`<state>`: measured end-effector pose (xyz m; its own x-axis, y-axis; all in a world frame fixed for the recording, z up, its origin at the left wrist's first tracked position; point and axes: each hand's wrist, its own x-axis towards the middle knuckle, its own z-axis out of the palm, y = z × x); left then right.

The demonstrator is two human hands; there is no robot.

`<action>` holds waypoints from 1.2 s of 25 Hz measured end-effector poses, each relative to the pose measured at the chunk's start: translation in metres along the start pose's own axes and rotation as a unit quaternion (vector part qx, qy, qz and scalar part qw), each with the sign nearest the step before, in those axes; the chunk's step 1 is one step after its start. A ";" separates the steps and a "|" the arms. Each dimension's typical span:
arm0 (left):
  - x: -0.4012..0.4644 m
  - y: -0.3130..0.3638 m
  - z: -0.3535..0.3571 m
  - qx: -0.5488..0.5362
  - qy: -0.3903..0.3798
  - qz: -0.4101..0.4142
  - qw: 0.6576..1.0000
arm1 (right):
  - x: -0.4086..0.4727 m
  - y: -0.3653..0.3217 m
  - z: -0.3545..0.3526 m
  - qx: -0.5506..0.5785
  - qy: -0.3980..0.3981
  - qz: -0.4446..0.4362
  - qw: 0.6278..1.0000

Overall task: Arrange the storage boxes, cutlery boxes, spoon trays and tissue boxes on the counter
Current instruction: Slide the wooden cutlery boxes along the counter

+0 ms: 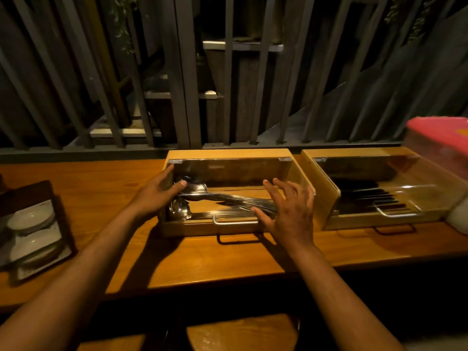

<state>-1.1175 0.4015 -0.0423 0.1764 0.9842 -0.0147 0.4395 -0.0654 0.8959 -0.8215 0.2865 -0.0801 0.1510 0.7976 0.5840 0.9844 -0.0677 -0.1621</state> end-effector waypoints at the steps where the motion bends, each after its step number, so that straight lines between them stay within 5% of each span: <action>1: 0.001 0.005 0.009 0.000 0.001 0.006 1.000 | 0.001 0.008 -0.002 0.000 0.003 -0.003 1.000; 12: 0.001 0.022 0.038 0.073 0.024 0.005 0.997 | 0.004 0.039 0.000 0.026 0.018 0.001 1.000; 17: -0.025 0.018 0.058 0.212 0.142 0.052 0.965 | 0.005 0.021 -0.009 0.062 0.006 0.056 0.997; 23: -0.118 -0.010 0.006 0.297 0.226 0.128 0.919 | -0.013 -0.091 -0.021 0.237 -0.030 -0.012 0.971; 30: -0.196 -0.090 -0.152 0.312 0.273 0.079 0.906 | -0.043 -0.270 0.001 0.343 -0.077 -0.082 0.933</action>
<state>-1.3257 0.2400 -0.0525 -0.1073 0.8781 0.4662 0.8898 -0.1244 0.4390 -1.0939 0.2712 -0.0617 -0.0629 0.8440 0.5326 0.6964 0.4194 -0.5823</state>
